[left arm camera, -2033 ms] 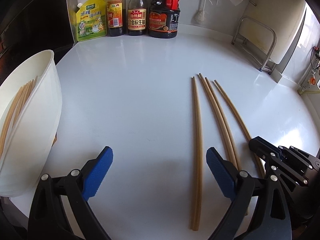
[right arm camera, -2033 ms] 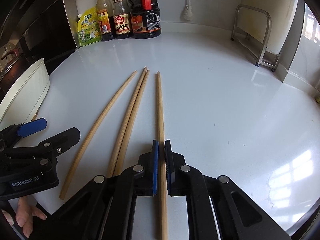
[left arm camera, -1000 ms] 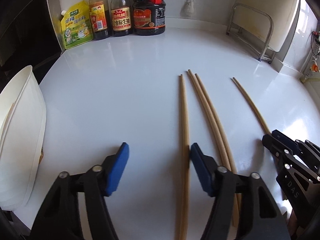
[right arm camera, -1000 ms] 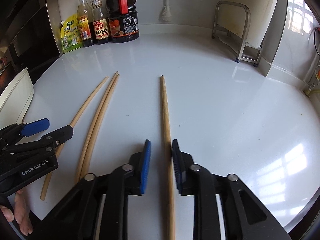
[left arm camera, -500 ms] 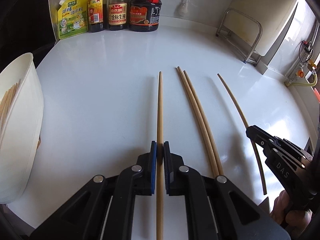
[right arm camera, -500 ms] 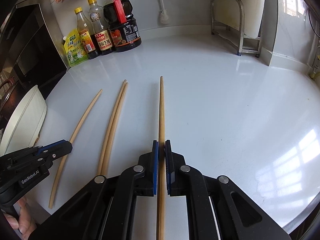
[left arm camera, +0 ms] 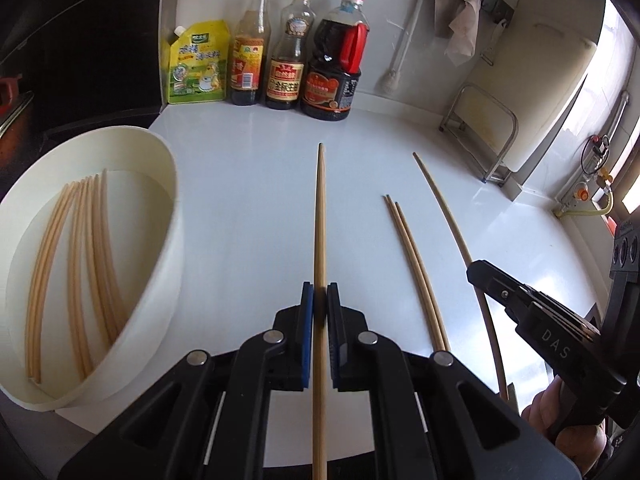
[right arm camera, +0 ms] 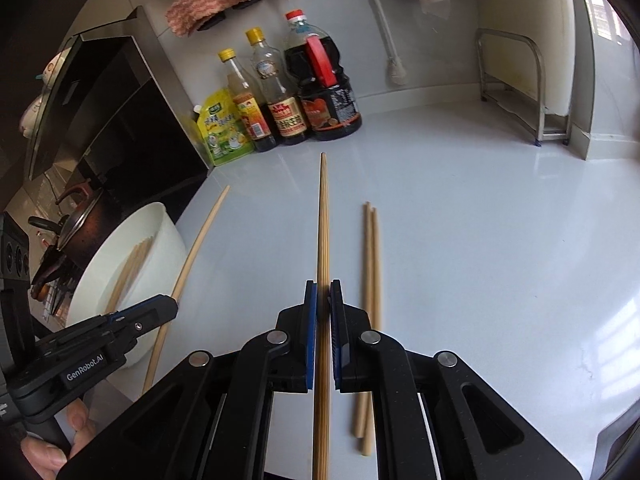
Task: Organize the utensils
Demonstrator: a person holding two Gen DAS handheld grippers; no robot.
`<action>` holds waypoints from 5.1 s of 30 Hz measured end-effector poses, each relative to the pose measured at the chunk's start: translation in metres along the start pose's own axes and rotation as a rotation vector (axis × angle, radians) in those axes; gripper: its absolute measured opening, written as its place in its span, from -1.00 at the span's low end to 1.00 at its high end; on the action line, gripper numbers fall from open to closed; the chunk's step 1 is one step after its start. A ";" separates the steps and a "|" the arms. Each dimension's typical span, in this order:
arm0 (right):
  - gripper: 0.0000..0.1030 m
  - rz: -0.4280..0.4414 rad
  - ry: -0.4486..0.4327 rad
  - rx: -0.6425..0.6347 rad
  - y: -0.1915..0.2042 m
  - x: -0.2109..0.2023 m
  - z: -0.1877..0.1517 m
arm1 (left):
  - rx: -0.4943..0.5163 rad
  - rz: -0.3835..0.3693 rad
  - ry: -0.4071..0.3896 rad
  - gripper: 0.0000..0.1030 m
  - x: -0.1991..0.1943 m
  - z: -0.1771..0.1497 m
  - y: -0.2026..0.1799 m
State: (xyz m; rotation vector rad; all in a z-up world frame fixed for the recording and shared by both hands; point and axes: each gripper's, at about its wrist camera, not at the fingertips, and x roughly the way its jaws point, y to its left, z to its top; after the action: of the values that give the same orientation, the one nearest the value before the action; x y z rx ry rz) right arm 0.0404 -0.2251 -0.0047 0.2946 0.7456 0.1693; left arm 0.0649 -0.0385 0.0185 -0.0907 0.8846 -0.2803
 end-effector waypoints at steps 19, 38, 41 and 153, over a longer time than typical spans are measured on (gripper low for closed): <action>-0.88 0.176 0.062 -0.266 0.195 0.077 0.035 | -0.217 0.234 -0.139 -0.85 -0.059 0.015 0.173; -0.85 0.172 0.200 -0.331 0.254 0.145 0.019 | -0.325 0.217 -0.098 -0.20 -0.034 0.016 0.234; -0.85 0.166 0.188 -0.326 0.250 0.140 0.017 | -0.321 0.229 -0.113 -0.14 -0.039 0.015 0.230; -0.87 -0.277 0.131 -0.043 -0.100 0.027 -0.025 | 0.067 0.125 0.155 0.73 0.111 -0.011 -0.083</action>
State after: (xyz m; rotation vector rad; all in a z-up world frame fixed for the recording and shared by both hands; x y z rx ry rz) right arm 0.0473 -0.3073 -0.0720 0.1373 0.9033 -0.0585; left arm 0.1063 -0.1484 -0.0553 0.0496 1.0294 -0.2016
